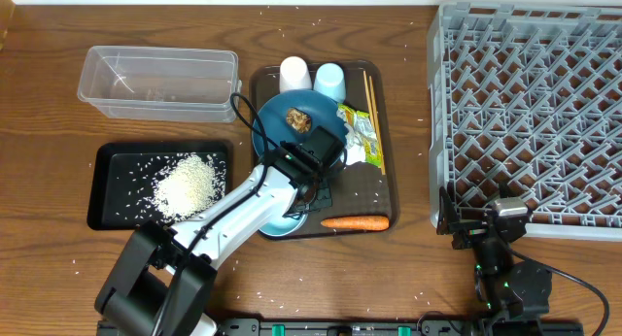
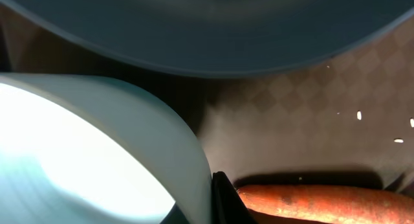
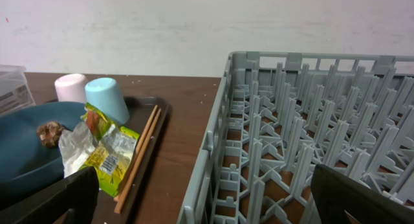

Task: Sort waste into correct bins and load items into the dishwasher rack
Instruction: 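Grasp the teal plate rim with the left gripper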

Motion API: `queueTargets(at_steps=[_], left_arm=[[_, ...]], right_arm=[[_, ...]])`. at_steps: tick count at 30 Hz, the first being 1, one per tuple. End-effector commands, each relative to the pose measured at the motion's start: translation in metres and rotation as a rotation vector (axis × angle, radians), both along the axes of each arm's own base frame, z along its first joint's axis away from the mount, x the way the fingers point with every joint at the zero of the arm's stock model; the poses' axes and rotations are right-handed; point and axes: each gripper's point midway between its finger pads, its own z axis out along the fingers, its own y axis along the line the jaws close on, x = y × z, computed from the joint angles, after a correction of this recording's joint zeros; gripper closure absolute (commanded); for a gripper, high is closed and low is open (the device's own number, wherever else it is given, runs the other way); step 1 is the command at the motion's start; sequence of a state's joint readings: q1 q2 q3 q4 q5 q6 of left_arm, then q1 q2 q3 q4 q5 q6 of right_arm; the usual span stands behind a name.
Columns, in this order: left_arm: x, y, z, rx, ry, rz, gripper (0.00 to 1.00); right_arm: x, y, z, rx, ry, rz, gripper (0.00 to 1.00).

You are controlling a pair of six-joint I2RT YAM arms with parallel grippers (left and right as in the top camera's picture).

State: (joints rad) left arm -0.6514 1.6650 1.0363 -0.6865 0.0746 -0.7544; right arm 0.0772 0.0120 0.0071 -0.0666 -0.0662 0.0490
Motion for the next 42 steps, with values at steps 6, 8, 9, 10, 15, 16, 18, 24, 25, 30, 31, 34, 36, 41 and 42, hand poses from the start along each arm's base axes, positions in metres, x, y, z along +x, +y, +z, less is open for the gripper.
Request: queueTargets(at_steps=[6,8,9,10,15,16,18,24,25,30,31,34,36,41,42], left_arm=[[-0.004,0.004,-0.004,0.023,0.013,0.005,0.58],[-0.005,0.005,-0.004,0.025,0.018,0.005,0.58],[-0.006,0.005,-0.003,0.025,0.022,0.005,0.58],[-0.006,0.005,-0.001,0.026,0.024,0.004,0.58],[-0.005,0.005,0.022,0.022,0.013,-0.016,0.58],[-0.004,0.003,0.028,0.014,0.000,-0.026,0.58],[-0.001,0.002,0.039,-0.004,-0.030,-0.038,0.58],[0.003,0.000,0.056,-0.037,-0.089,-0.041,0.58],[0.004,0.000,0.056,-0.039,-0.091,-0.041,0.58],[0.009,-0.010,0.059,-0.075,-0.119,-0.083,0.59],[0.011,-0.016,0.061,-0.099,-0.131,-0.117,0.59],[0.015,-0.028,0.070,-0.143,-0.158,-0.191,0.58],[0.019,-0.030,0.079,-0.141,-0.180,-0.237,0.57],[0.027,-0.025,0.104,-0.120,-0.205,-0.312,0.48],[0.030,-0.024,0.110,-0.118,-0.219,-0.326,0.47]], right_arm=[[0.000,-0.006,0.000,0.013,0.002,-0.025,0.01],[0.000,-0.006,0.000,0.013,0.002,-0.025,0.01],[0.000,-0.005,0.000,0.013,0.002,-0.025,0.01],[0.000,-0.005,0.000,0.013,0.002,-0.025,0.01],[0.000,-0.006,0.000,0.013,0.002,-0.025,0.01],[0.000,-0.006,0.000,0.013,0.002,-0.025,0.01],[0.000,-0.006,0.000,0.013,0.002,-0.025,0.01],[0.000,-0.006,-0.001,0.013,0.002,-0.025,0.01],[0.000,-0.006,0.000,0.013,0.002,-0.025,0.01],[0.000,-0.006,0.000,0.013,0.002,-0.025,0.01],[0.000,-0.006,0.000,0.013,0.002,-0.025,0.01],[0.000,-0.006,0.000,0.013,0.002,-0.025,0.01],[0.000,-0.006,0.000,0.013,0.002,-0.025,0.01],[0.000,-0.006,-0.001,0.013,0.002,-0.025,0.01],[0.000,-0.006,0.000,0.013,0.002,-0.025,0.01]])
